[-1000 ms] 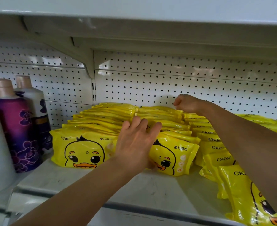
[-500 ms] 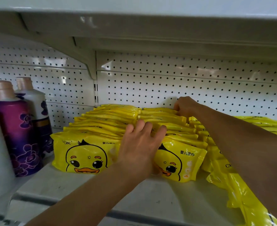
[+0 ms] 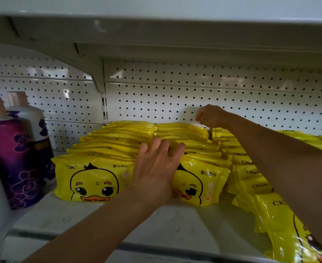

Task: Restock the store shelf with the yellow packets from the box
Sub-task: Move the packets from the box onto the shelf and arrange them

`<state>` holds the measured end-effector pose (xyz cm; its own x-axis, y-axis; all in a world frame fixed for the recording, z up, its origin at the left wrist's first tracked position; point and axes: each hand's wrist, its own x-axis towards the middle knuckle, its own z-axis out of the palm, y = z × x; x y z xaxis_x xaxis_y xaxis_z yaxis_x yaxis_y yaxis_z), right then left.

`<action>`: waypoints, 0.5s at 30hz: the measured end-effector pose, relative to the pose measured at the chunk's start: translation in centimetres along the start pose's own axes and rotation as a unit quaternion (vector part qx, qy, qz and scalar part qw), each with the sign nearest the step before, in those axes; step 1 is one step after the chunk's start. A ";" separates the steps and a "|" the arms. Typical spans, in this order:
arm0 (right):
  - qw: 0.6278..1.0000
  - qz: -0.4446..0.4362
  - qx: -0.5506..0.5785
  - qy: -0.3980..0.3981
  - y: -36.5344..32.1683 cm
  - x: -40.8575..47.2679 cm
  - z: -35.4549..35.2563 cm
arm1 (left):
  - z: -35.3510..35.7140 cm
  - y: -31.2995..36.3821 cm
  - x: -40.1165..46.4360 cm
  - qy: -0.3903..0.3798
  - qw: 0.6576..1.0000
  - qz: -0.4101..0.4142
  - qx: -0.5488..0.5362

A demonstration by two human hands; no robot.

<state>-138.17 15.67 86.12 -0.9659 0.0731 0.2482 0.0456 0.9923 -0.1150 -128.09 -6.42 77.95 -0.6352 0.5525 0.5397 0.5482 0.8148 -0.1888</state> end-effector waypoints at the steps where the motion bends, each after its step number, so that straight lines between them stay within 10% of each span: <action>1: 0.999 0.006 0.026 -0.024 0.1 -0.4 -0.6 | 0.0 0.1 -0.1 0.006 1.000 -0.002 0.001; 7: 0.990 -0.021 0.003 -0.138 0.5 -3.3 -1.3 | 0.0 0.5 -1.1 0.076 0.997 -0.004 0.011; 15: 0.996 -0.024 -0.081 -0.009 0.0 -3.7 1.3 | 1.4 1.2 -1.8 0.108 0.993 0.044 0.017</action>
<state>-134.95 15.23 83.94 -0.9726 0.0239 0.2314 0.0374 0.9978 0.0540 -127.00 -6.20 75.62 -0.4520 0.5737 0.6831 0.5749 0.7728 -0.2687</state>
